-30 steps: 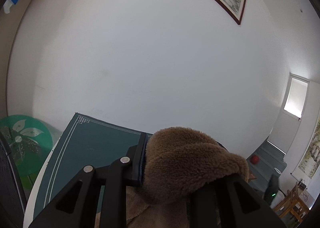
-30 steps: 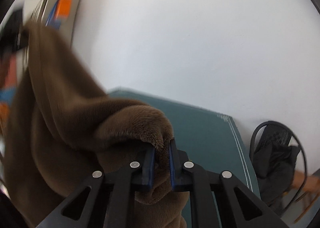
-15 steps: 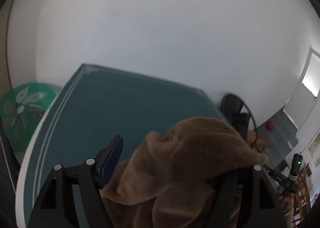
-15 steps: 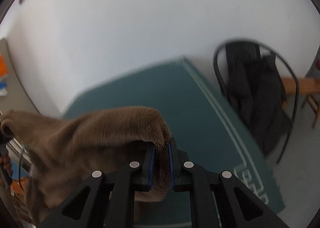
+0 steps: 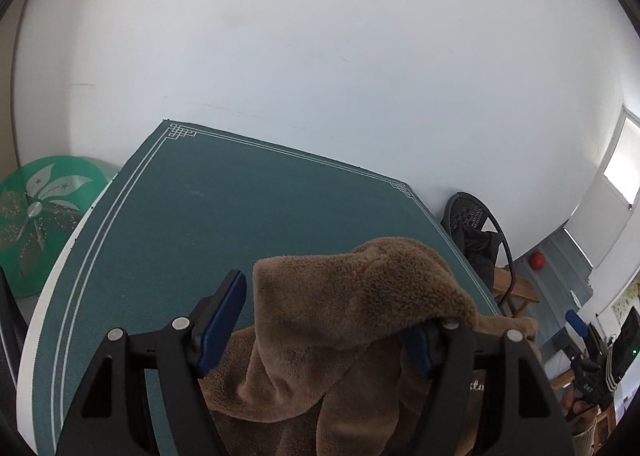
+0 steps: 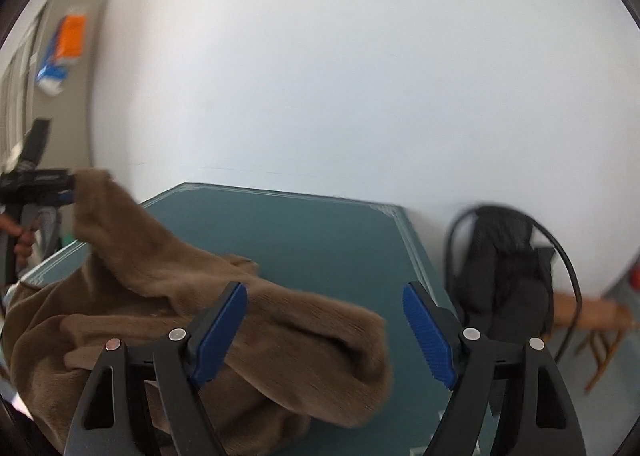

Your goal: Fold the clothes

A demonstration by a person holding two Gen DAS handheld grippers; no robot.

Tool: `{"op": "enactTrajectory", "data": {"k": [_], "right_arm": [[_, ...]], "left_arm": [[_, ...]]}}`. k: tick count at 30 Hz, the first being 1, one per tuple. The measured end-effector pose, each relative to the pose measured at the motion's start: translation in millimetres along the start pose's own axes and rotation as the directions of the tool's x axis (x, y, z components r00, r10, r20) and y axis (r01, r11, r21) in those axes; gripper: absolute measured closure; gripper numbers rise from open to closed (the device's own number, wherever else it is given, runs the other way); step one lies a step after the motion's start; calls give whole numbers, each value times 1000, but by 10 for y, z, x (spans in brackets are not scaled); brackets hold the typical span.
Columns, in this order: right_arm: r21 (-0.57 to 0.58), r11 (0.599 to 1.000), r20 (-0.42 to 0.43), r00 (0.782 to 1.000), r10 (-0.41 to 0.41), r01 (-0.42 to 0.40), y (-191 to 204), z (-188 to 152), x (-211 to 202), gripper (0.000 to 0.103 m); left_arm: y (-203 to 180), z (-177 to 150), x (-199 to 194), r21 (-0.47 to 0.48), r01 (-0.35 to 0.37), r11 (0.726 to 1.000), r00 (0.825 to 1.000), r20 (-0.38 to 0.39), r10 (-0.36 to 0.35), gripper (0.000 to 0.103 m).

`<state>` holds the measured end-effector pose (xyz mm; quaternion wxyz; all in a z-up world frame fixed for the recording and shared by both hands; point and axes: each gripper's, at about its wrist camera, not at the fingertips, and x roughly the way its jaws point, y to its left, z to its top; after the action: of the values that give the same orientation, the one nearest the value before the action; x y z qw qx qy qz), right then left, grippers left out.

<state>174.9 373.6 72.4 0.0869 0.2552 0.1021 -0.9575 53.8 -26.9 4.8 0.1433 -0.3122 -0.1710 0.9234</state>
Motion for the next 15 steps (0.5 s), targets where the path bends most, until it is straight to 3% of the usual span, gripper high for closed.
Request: {"op": "enactTrajectory", "data": {"k": [7,11,12,13,15], "right_arm": [[-235,968,-45,996,74,-83,464,111,341,21],[-225,969,-127,989,76,-104,473,79,572,21],[-220,970,-148,986,76,-108,469,69,630,25],[-214,970,-170,983,76,-112,465,58,688,43],[-181,976,-192,978,85,-120,411,76,754,67]], "left_arm": [[53,-4,-46,-18,24,1000,1000,14,-24,27],[70,-1,-112,-20,30,999,999,23,-30,27],[76,-1,-130,-19,31,999,999,25,-30,27],[83,-1,-148,-19,31,999,999,28,-31,27],[91,9,-171,-19,35,999,999,33,-34,27]]}}
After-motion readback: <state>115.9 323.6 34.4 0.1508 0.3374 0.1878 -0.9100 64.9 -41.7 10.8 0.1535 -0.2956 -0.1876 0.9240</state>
